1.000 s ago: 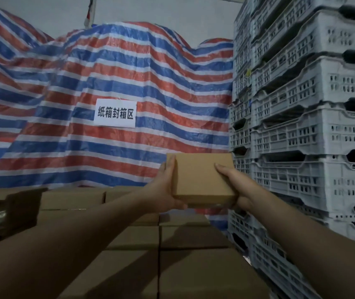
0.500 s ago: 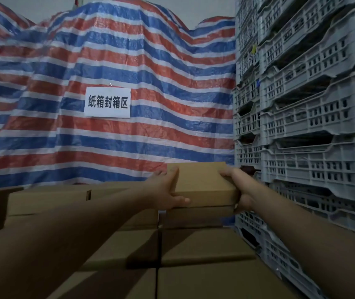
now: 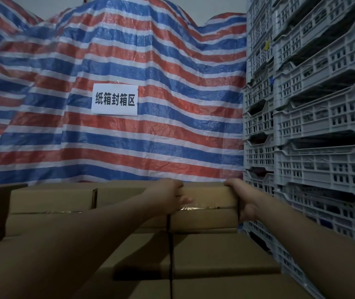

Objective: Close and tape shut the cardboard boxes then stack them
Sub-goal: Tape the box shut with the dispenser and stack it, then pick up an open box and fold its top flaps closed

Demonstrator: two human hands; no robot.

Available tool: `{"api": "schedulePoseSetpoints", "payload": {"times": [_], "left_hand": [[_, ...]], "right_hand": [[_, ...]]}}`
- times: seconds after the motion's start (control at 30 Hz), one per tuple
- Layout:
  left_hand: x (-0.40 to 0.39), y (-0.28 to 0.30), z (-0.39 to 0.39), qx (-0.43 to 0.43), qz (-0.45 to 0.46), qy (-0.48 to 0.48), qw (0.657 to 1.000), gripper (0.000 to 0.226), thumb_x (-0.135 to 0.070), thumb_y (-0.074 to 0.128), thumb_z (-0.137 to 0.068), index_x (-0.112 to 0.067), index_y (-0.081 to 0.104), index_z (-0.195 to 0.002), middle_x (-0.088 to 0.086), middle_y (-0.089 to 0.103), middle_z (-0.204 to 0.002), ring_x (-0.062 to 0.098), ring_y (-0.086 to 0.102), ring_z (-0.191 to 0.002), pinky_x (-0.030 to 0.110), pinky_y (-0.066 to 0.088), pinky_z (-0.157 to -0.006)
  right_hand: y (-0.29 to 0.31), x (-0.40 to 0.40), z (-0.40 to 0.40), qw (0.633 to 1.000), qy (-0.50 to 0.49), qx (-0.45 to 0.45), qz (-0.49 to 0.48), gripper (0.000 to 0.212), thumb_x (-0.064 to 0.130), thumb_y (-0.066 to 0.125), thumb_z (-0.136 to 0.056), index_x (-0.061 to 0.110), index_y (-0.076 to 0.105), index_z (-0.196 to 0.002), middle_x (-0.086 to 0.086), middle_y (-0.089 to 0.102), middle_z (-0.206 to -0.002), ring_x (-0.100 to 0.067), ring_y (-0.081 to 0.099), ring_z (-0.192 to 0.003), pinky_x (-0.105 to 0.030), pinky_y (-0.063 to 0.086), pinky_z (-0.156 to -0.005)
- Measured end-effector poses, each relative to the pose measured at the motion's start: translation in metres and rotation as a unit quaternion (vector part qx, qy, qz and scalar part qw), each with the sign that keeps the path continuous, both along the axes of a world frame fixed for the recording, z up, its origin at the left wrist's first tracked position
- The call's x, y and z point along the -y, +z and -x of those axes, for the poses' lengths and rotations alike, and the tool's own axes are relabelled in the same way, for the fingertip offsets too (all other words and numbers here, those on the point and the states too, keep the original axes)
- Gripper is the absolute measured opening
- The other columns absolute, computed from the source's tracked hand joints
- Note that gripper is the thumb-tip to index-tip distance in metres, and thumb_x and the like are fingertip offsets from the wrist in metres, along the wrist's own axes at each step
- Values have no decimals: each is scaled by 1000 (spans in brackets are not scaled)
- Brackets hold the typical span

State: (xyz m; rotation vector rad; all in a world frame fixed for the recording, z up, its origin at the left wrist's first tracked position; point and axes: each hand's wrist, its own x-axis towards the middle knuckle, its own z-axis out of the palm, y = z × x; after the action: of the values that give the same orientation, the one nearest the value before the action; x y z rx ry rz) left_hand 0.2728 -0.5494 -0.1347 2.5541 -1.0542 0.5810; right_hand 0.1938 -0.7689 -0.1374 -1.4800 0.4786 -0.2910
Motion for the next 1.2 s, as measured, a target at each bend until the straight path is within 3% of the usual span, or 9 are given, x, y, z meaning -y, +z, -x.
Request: {"api": "schedulePoseSetpoints", "payload": {"times": [0.17, 0.3, 0.43, 0.57, 0.7, 0.87, 0.93, 1.1, 1.2], "left_hand": [[2, 2, 9, -12, 6, -8, 1000, 42, -46, 62, -91, -21, 56, -124, -2, 62, -116, 12, 58, -98, 26, 50, -81], [7, 5, 29, 62, -41, 35, 997, 38, -32, 57, -96, -17, 48, -130, 2, 55, -125, 20, 56, -109, 34, 52, -91], [-2, 16, 52, 121, -21, 49, 991, 30, -18, 53, -97, -15, 48, -126, 5, 55, -122, 22, 53, -106, 32, 45, -83], [-29, 41, 80, 137, -47, 67, 987, 28, -4, 54, -94, -15, 57, -120, 7, 59, -119, 20, 57, -97, 29, 47, -80], [-62, 60, 116, 208, -102, 90, 969, 43, -2, 55, -94, -20, 53, -133, 3, 57, -98, 21, 59, -88, 34, 55, -80], [-108, 82, 177, 233, -71, 94, 965, 51, -12, 40, -102, -36, 35, -147, 2, 42, -69, 22, 52, -62, 33, 45, -48], [-131, 87, 203, 209, -35, 104, 972, 34, -26, 35, -106, -32, 50, -135, 0, 49, -73, 22, 60, -73, 32, 45, -53], [-206, 81, 259, 142, 9, 100, 985, 14, -19, 46, -102, -18, 59, -98, 1, 61, -89, 16, 61, -80, 36, 58, -77], [-259, 85, 287, 136, 52, 123, 982, 21, -25, 43, -103, -19, 63, -101, -4, 59, -85, 18, 64, -82, 34, 57, -77]], "right_hand": [[-6, -2, 1, 1000, 7, 26, 11, 43, 48, 61, -91, 15, 63, -117, -18, 70, -110, -35, 67, -102, -56, 52, -96], [-4, -6, 8, 997, -19, 11, 73, 61, 62, 47, -96, 15, 53, -134, -14, 60, -125, -32, 58, -112, -48, 46, -104], [13, -15, 26, 981, -57, 27, 182, 59, 52, 38, -104, 10, 45, -145, -15, 55, -133, -31, 55, -109, -38, 44, -87], [31, -38, 58, 937, -136, 74, 313, 38, 36, 42, -101, 5, 62, -108, -15, 66, -104, -30, 64, -87, -36, 51, -70], [49, -81, 99, 887, -148, 137, 415, 30, 24, 48, -96, 12, 52, -69, -6, 54, -68, -22, 53, -64, -31, 41, -61], [63, -158, 150, 895, -61, 190, 398, 27, 16, 50, -95, 13, 47, -68, -8, 43, -63, -19, 43, -59, -30, 33, -59], [64, -188, 170, 899, -42, 209, 382, 32, 13, 50, -93, 15, 39, -64, -1, 35, -57, -15, 38, -54, -28, 31, -56], [69, -253, 222, 896, -32, 240, 373, 47, 3, 51, -91, 19, 29, -52, 14, 23, -38, -5, 25, -31, -13, 19, -35], [81, -291, 251, 889, 1, 250, 384, 49, 3, 52, -92, 19, 30, -50, 16, 24, -34, -4, 26, -28, -11, 20, -33]]}}
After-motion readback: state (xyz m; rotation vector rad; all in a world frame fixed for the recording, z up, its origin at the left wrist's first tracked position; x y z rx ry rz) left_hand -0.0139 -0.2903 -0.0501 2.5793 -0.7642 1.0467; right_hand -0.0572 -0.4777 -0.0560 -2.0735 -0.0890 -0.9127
